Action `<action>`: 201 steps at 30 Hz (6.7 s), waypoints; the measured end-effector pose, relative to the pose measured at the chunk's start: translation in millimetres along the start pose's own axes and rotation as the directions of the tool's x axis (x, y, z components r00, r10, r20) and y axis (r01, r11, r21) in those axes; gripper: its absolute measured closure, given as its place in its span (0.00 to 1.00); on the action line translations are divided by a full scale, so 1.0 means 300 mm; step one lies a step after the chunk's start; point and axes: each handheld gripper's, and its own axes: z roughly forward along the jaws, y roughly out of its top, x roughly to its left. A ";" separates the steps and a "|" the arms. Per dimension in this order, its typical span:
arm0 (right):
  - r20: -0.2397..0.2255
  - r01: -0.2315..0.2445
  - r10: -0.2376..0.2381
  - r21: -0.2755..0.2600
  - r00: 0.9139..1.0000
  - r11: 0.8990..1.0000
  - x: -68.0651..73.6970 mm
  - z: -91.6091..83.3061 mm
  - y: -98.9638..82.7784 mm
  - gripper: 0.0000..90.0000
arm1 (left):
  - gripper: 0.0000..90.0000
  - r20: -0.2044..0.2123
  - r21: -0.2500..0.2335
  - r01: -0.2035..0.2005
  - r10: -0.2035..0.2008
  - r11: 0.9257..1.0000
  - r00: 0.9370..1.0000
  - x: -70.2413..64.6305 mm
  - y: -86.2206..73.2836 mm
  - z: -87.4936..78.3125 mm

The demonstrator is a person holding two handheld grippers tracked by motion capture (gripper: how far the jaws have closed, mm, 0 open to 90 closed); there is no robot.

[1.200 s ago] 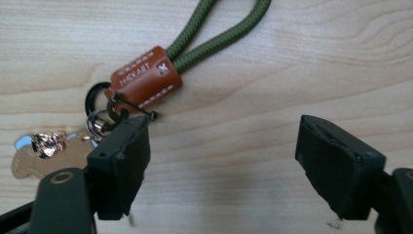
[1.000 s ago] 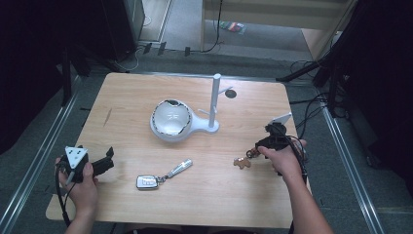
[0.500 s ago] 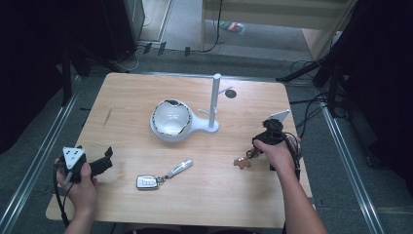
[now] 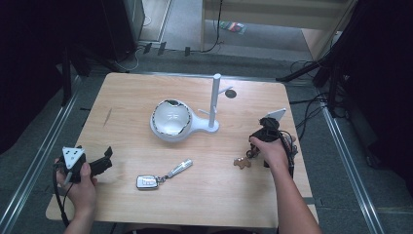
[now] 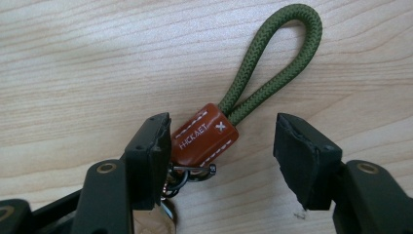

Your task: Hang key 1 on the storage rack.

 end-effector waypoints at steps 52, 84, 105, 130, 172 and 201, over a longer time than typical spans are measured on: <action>-0.008 0.156 -0.158 -0.138 0.987 0.978 0.049 -0.018 -0.051 0.80 | 0.00 -0.003 -0.006 -0.006 0.006 1.000 1.000 -0.003 -0.001 0.000; -0.165 0.162 -0.319 -0.597 0.933 0.786 0.100 -0.365 -0.147 0.80 | 0.00 0.000 -0.007 -0.006 0.006 1.000 1.000 -0.004 -0.001 -0.001; -0.240 0.139 -0.429 -0.716 0.871 0.684 0.173 -0.404 -0.138 0.80 | 0.00 0.004 -0.006 -0.009 0.009 1.000 1.000 -0.003 -0.001 0.000; -0.334 0.106 -0.450 -0.695 0.828 0.711 0.207 -0.346 -0.061 0.79 | 0.00 0.009 -0.006 -0.006 0.006 1.000 1.000 -0.001 -0.001 -0.002; -0.274 0.199 -0.465 -0.643 0.842 0.740 0.227 -0.270 -0.106 0.51 | 0.00 0.003 -0.007 -0.017 0.017 1.000 1.000 -0.005 -0.001 0.000; -0.165 0.379 -0.457 -0.356 0.874 0.854 0.368 -0.157 -0.312 0.51 | 0.00 0.006 -0.009 -0.021 0.021 1.000 1.000 -0.007 -0.001 -0.002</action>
